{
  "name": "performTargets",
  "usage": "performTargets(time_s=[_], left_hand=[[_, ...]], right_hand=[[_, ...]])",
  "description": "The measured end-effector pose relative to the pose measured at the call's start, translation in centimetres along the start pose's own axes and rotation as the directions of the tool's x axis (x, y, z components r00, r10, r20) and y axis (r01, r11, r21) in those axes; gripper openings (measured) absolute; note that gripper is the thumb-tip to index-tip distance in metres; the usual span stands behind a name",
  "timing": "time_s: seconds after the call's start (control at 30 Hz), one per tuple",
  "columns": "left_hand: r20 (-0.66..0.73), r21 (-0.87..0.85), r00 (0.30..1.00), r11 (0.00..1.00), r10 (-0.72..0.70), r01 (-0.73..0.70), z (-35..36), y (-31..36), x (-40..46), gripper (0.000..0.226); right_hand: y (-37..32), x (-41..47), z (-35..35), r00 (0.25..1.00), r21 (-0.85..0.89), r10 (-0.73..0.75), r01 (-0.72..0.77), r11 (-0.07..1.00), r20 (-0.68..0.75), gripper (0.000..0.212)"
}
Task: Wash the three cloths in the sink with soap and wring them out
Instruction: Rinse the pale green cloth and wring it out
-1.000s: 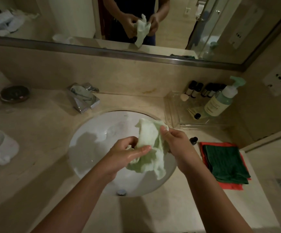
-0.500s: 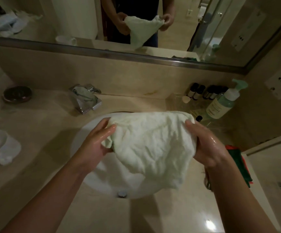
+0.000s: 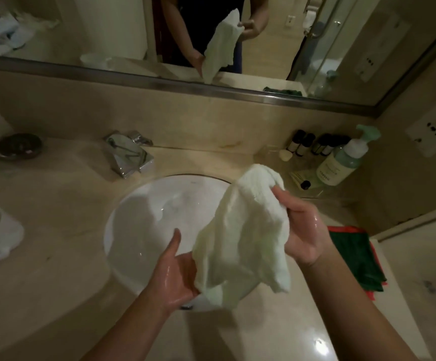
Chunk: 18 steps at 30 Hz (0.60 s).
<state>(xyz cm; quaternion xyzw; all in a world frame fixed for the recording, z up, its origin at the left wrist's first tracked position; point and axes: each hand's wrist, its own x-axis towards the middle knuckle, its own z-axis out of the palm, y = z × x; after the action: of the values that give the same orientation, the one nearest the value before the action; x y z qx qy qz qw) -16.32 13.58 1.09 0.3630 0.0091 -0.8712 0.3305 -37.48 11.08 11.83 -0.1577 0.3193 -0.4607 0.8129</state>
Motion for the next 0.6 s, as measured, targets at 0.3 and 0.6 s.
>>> performTargets(time_s=[0.3, 0.6], left_hand=[[0.117, 0.244, 0.931, 0.898, 0.347, -0.365, -1.3, 4.4, -0.7, 0.118], [0.135, 0.711, 0.827, 0.528, 0.546, -0.464, 0.7, 10.2, -3.2, 0.053]], right_hand=[[-2.9, -2.0, -0.5, 0.929, -0.306, -0.225, 0.132, 0.943, -0.292, 0.051], [-3.9, -2.5, -1.4, 0.769, -0.813, -0.465, -0.12, 0.57, -0.439, 0.027]])
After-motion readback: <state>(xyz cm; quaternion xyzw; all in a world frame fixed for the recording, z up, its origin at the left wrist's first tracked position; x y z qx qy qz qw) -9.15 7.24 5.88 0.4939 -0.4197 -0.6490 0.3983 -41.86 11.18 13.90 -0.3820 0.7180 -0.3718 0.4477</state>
